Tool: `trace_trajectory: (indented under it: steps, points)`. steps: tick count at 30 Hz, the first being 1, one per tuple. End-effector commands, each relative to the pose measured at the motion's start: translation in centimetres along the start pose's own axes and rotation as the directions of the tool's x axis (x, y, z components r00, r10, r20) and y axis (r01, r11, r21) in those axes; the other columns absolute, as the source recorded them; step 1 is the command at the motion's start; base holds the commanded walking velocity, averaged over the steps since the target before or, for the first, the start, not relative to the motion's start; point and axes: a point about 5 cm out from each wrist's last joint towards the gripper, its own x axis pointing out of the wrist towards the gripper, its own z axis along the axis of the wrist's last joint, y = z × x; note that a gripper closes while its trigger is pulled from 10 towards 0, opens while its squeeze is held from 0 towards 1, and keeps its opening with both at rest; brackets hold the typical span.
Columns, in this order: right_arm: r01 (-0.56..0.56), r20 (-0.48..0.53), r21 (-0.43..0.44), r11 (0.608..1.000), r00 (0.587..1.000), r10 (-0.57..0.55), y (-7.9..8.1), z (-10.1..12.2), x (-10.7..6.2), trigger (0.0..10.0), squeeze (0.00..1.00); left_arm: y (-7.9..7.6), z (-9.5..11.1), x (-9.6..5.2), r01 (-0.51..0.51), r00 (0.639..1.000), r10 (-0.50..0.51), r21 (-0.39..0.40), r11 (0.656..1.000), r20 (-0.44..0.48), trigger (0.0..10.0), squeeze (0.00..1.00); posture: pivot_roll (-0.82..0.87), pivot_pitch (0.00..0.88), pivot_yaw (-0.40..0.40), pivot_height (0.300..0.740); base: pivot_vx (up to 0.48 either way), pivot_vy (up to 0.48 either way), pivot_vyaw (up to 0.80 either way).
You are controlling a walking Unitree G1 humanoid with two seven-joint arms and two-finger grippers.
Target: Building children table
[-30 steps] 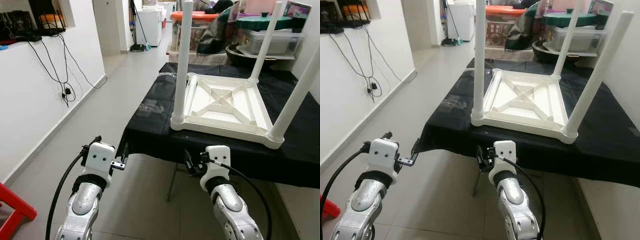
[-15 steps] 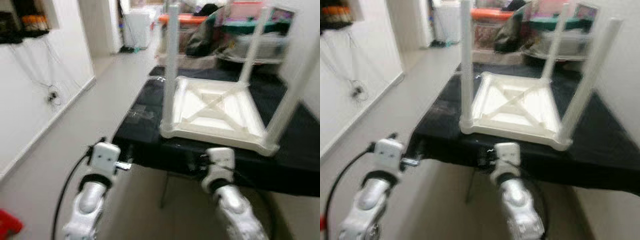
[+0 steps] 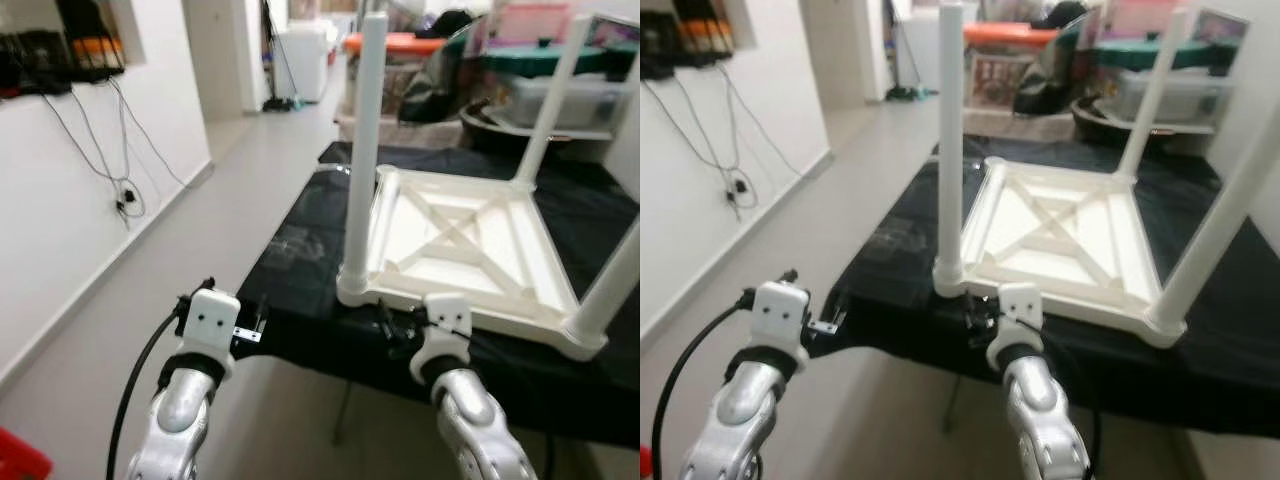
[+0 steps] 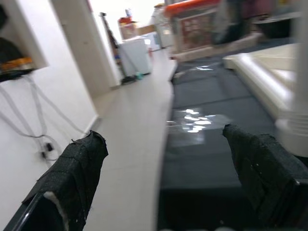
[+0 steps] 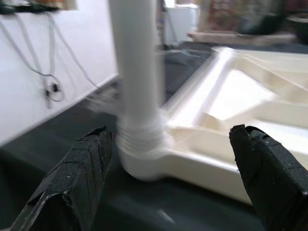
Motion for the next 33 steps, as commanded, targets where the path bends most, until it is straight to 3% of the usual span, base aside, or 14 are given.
trace_trajectory:
  steps: [1, 8, 14, 23, 26, 30, 32, 33]
  points:
    - [-0.012, 0.007, -0.005, 1.0, 1.0, 0.012, 0.6, 0.1, 0.2, 10.0, 0.0, 0.6, -0.1, 0.0, -0.011, 1.0, 0.011, 0.011, 1.0, -0.004, 10.0, 0.0, 0.07, 0.0, -0.047, 0.74, 0.277, 0.0, 0.0]
    - [0.166, 0.08, -0.02, 0.986, 0.983, -0.164, -1.4, 1.3, 0.2, 10.0, 0.0, 0.3, -0.1, -0.1, 0.004, 1.0, -0.004, -0.001, 1.0, -0.013, 10.0, 0.0, 0.07, 0.0, -0.047, 0.74, 0.278, 0.0, 0.0]
    - [0.382, 0.093, -0.093, 0.919, 0.923, -0.374, -4.7, 1.7, -0.1, 10.0, 0.0, 0.3, -0.2, -0.1, 0.012, 0.999, -0.012, -0.016, 1.0, -0.029, 10.0, 0.0, 0.08, 0.0, -0.05, 0.74, 0.0, 0.0, 0.0]
    - [0.396, 0.11, -0.097, 0.913, 0.916, -0.386, -4.7, 2.1, 0.1, 10.0, 0.0, -0.3, -0.3, -0.3, 0.056, 0.998, -0.058, -0.054, 0.997, -0.033, 10.0, 0.0, 0.08, 0.0, -0.049, 0.74, 0.0, 0.0, 0.0]
    - [0.378, 0.101, -0.07, 0.923, 0.923, -0.371, -5.6, 2.2, 0.7, 10.0, 0.0, -2.3, -0.6, -1.2, 0.22, 0.973, -0.227, -0.126, 0.967, -0.041, 10.0, 0.0, 0.07, 0.003, -0.047, 0.74, 0.0, 0.0, 0.0]
    - [0.365, 0.098, -0.084, 0.927, 0.929, -0.357, -6.3, 2.2, 0.9, 10.0, 0.0, -3.1, -0.8, -1.8, 0.272, 0.958, -0.282, -0.15, 0.951, -0.05, 10.0, 0.0, 0.07, 0.013, -0.044, 0.74, 0.0, 0.0, 0.0]
    - [0.299, 0.06, -0.054, 0.953, 0.954, -0.295, -7.7, 2.1, 1.4, 10.0, 0.0, -4.2, -1.2, -2.7, 0.349, 0.929, -0.363, -0.169, 0.922, -0.065, 10.0, 0.0, 0.06, 0.024, -0.04, 0.74, 0.0, 0.0, 0.0]
    - [0.193, 0.02, -0.044, 0.98, 0.981, -0.192, -8.5, 1.9, 1.5, 10.0, 0.0, -4.7, -1.5, -3.3, 0.385, 0.912, -0.404, -0.19, 0.903, -0.075, 10.0, 0.0, 0.06, 0.036, -0.038, 0.74, 0.0, 0.0, 0.0]
